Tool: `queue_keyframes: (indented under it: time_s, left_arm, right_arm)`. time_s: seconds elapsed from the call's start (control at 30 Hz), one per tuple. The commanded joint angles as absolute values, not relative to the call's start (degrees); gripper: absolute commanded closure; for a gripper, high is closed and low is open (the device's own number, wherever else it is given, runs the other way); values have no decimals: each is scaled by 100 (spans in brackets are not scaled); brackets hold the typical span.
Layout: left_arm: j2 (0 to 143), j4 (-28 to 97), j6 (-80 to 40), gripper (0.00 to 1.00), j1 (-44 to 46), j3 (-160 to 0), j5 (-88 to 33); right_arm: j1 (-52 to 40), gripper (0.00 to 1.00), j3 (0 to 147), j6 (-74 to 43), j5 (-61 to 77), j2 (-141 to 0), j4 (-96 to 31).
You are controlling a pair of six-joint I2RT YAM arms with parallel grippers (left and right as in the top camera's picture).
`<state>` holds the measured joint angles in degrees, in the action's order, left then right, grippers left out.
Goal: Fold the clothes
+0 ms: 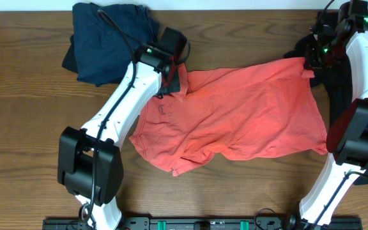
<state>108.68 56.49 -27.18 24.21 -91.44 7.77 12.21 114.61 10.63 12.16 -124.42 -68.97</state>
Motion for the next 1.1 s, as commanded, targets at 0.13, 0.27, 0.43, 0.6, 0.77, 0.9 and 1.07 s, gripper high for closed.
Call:
queue_keyframes:
  time_s: [0.13, 0.27, 0.43, 0.6, 0.77, 0.9, 1.07]
  left_arm:
    - [10932, 5317, -2904, 94, 2418, -8628, 770]
    - [10932, 5120, -2904, 94, 2403, -8617, 777]
    - [10932, 5131, -2902, 94, 2300, -8617, 775]
    - [10930, 5238, -2902, 53, 2084, -8619, 768]
    - [10851, 5360, -2877, 12, 1815, -8825, 484]
    - [10560, 5413, -2882, 0, 1608, -9026, 36]
    - [10121, 5607, -2998, 2, 1608, -9026, -97]
  right_arm:
    - [1284, 99, 11548, 1140, 1293, -12237, -7107]
    - [1284, 99, 11542, 1118, 1291, -12237, -7481]
    - [1284, 99, 11432, 987, 1288, -12237, -7867]
    - [1284, 49, 11354, 989, 1291, -12237, -7883]
    - [1284, 42, 11644, 882, 1317, -12232, -8062]
    - [1284, 42, 12044, 871, 1378, -12156, -8333]
    - [1260, 38, 12123, 508, 1415, -11904, -8335]
